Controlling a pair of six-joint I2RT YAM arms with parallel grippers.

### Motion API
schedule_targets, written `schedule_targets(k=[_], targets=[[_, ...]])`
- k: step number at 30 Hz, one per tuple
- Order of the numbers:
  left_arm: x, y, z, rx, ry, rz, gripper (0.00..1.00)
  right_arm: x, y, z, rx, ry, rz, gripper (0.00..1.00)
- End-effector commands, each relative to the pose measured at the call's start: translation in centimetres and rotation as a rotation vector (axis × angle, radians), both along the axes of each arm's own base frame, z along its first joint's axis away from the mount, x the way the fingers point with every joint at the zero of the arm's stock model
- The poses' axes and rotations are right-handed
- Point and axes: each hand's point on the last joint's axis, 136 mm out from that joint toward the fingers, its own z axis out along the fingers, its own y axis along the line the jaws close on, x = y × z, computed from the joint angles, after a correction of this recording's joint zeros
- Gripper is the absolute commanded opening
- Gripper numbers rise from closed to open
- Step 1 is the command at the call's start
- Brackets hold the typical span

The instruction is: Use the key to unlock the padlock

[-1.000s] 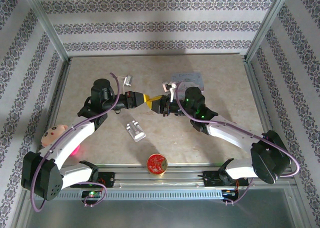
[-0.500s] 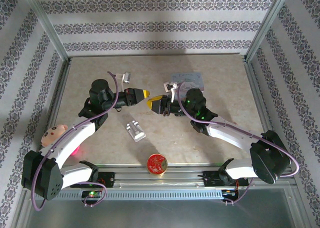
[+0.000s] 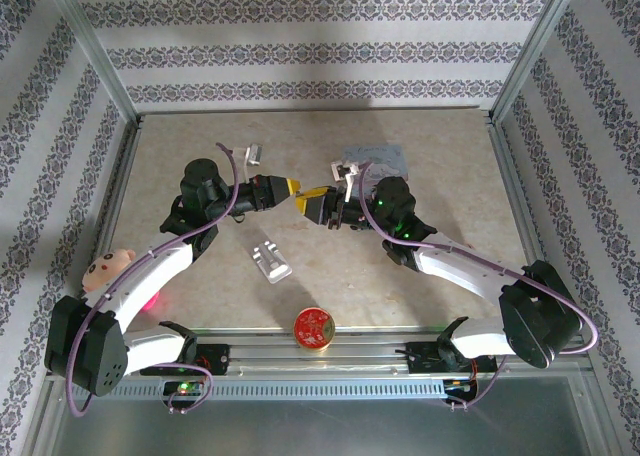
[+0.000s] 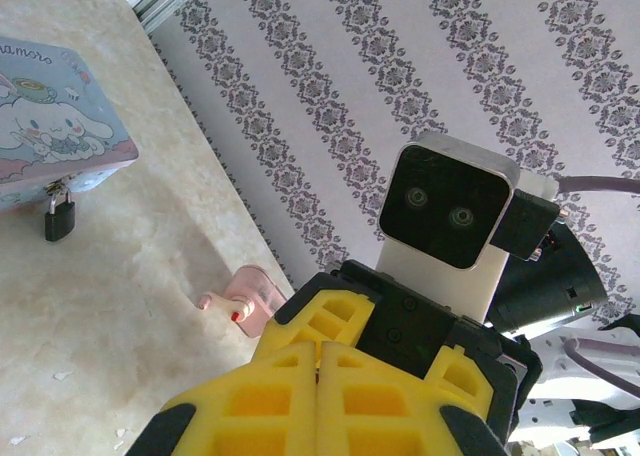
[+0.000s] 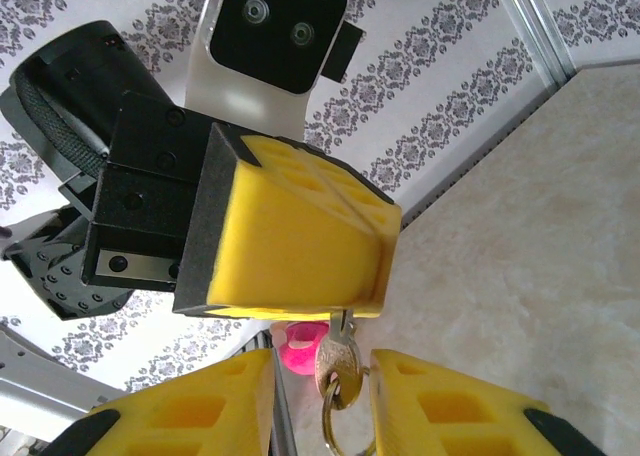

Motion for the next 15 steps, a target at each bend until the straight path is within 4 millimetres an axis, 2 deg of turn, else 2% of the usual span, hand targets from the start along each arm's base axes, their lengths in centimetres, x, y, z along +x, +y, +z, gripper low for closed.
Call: schedule_targets(k=[1,6,12,15], targets=[[0.32,0.19,0.84,-0.027,-0.037,0.005,0.00,0.40,-0.18,0.27,0.024,-0.010,-0.008,0.31],[0.32,0.18,0.74,-0.029,-0.031,0.005,0.00,0.49,0.00,-0.06,0.020,0.003,-0.001,0.23],[0.38,0.22,0.63,-0.030,-0.028,0.011,0.00,0.56,-0.06,-0.18,0.018,0.007,-0.004,0.00],[0.40,0.30,0.64,-0.030,-0.028,0.019,0.00,0.55,-0.18,-0.36,0.017,0.011,-0.009,0.00]])
